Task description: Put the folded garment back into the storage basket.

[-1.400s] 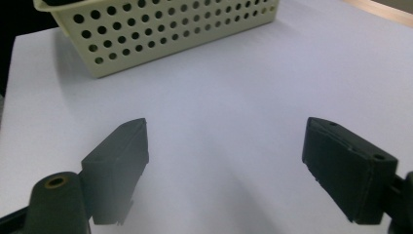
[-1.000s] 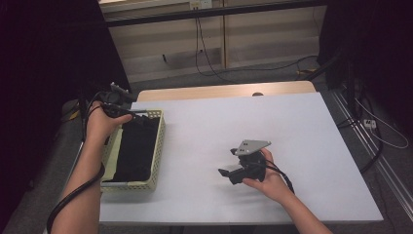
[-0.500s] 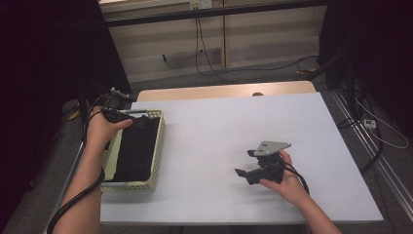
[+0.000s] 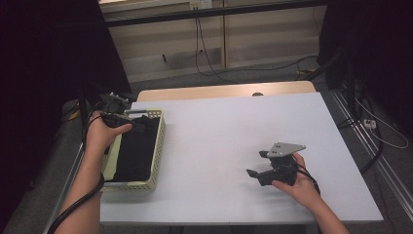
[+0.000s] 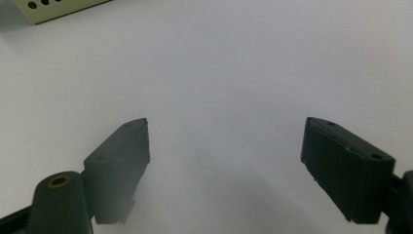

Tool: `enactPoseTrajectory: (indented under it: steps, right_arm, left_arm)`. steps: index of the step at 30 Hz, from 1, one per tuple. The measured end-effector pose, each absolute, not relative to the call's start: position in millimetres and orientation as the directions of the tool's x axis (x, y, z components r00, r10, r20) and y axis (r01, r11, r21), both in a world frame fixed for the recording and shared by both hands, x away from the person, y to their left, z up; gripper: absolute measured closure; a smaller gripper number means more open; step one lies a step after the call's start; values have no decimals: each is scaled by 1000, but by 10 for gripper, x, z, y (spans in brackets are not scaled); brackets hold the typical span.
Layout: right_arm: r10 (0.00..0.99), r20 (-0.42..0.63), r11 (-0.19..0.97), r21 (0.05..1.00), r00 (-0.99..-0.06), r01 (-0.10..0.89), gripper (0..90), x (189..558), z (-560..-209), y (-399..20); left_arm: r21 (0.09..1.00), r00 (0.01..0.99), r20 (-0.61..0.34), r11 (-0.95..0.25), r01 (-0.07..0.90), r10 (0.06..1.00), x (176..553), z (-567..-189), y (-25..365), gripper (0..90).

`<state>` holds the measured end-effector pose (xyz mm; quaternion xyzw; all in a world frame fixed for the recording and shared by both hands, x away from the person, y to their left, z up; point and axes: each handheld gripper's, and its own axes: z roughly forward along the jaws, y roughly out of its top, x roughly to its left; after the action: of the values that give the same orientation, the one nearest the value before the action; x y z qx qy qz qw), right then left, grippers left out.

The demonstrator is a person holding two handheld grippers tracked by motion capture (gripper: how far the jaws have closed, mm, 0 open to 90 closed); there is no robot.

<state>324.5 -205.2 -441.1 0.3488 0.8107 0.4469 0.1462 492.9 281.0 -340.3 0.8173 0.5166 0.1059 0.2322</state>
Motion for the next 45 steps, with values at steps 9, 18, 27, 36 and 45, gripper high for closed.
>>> enactPoseTrajectory:
  steps: [9, 18, 27, 36, 45]
  right_arm:
    - [700, 70, 361, 824, -710, 436, 174, 3215, -4426, -2086]
    - [706, 61, 369, 819, -706, 440, 174, 3184, -4442, -2120]
    - [711, 62, 361, 822, -700, 440, 174, 3164, -4442, -2161]
    - [711, 62, 359, 825, -701, 437, 174, 3171, -4441, -2160]
    - [718, 65, 350, 826, -693, 441, 174, 3173, -4449, -2192]
  left_arm:
    - [475, 415, -94, -325, 818, 905, 4873, -3589, 2966, 388]
    - [408, 402, -93, -334, 850, 911, 4817, -3770, 3052, 693]
    - [341, 367, -111, -312, 887, 923, 4806, -3997, 3069, 900]
    - [301, 344, -120, -296, 906, 931, 4812, -4156, 3098, 900]
    - [292, 330, -62, -299, 908, 942, 4867, -4159, 3156, 900]
